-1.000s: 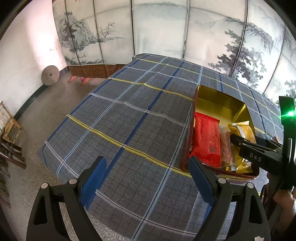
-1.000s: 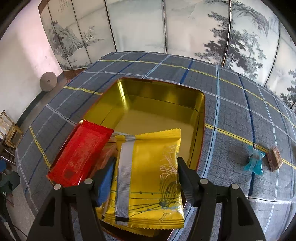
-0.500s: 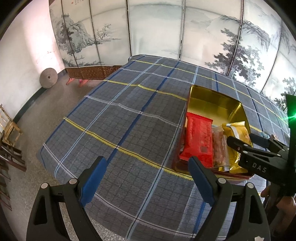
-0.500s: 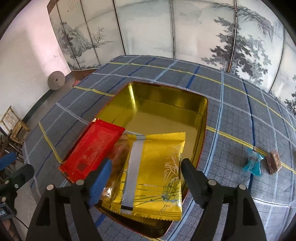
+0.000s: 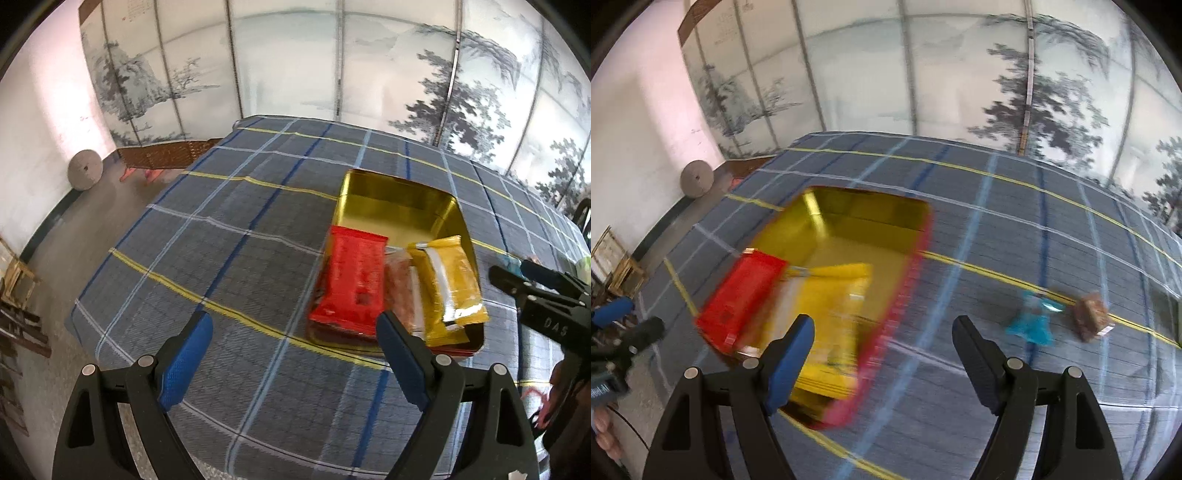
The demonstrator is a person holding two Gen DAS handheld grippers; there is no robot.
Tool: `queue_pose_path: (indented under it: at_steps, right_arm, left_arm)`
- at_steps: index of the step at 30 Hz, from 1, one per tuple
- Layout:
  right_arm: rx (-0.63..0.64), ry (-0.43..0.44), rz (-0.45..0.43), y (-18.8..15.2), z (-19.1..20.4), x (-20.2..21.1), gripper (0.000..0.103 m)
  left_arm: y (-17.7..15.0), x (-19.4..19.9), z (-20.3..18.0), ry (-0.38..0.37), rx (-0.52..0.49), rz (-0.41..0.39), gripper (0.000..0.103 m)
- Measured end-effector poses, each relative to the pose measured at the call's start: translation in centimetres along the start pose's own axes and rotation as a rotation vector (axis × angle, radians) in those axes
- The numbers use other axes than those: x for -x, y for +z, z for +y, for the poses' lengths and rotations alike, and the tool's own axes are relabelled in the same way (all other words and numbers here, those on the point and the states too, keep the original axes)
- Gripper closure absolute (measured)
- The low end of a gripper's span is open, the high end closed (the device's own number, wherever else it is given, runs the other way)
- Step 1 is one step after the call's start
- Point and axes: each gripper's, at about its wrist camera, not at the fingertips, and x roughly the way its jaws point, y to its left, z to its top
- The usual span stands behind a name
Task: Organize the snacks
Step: 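Move the right tool to the small brown square box and grasp it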
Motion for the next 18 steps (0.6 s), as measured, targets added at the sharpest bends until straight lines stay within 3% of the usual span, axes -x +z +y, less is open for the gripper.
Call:
queue_pose_path:
  at_steps: [9, 18]
  right_arm:
    - [-0.069, -0.168, 0.001, -2.3, -11.3, 0.6, 0.024]
    - [-0.068, -0.203, 0.015, -3.2, -18.3, -0.7, 0.024]
  left_arm:
    - [0.5, -0.3, -4.9, -0.028, -0.082, 0.008, 0.015]
    - [1.2, -1.1, -11.3, -0.082, -0.172, 0.007, 0.015]
